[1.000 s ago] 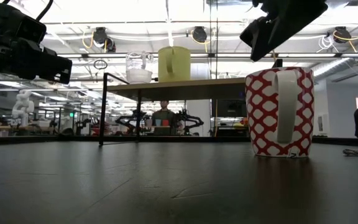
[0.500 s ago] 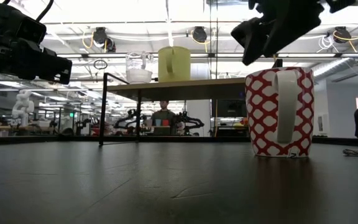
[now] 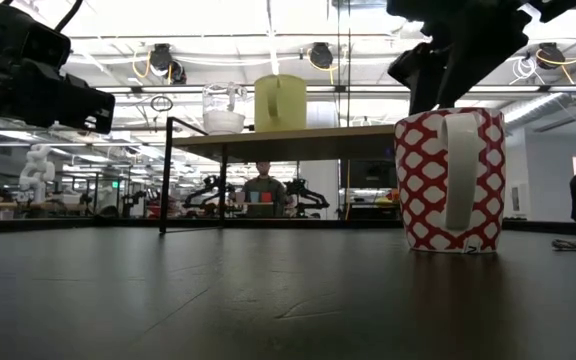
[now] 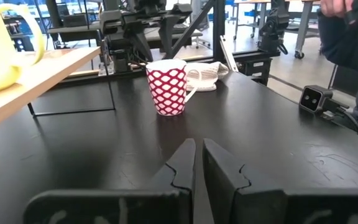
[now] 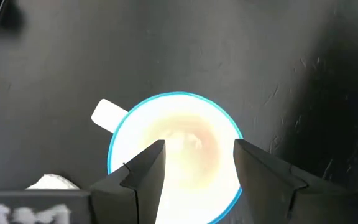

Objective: Stack small to large cups/mugs on shelf
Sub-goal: Put the red mug on the shelf

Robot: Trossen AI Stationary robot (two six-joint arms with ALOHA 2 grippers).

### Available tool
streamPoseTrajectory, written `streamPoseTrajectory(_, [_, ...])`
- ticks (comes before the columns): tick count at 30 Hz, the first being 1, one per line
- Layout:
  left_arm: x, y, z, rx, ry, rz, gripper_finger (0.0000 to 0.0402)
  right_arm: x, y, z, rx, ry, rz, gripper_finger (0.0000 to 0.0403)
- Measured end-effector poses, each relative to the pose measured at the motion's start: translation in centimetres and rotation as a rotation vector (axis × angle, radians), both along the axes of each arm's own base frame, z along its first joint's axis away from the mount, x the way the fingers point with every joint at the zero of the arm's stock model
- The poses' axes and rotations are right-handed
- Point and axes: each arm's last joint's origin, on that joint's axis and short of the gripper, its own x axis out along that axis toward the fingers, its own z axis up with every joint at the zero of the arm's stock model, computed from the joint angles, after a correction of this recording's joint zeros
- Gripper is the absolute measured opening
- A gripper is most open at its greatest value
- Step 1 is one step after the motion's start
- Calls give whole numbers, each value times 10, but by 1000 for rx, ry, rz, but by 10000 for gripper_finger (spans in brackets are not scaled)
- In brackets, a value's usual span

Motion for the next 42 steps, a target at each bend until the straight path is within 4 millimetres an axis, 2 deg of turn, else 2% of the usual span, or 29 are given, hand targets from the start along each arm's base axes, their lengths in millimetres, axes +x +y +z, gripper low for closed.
streamPoseTrajectory(10, [0,-2,0,1,0,-19,33,-3,-2,-2,18,42,-110,183])
streamPoseTrajectory(18, [0,-3,0,5,-2,-22,33,-4,-2,-3,15,61,-115,183])
streamPoseTrajectory(35, [0,-2,0,5,-1,-20,33,0,1,-2,-195,-30,134,183])
streamPoseTrajectory(42, [0,-2,0,14,-2,-21,33,7,3,-13,-236,-8,202,183])
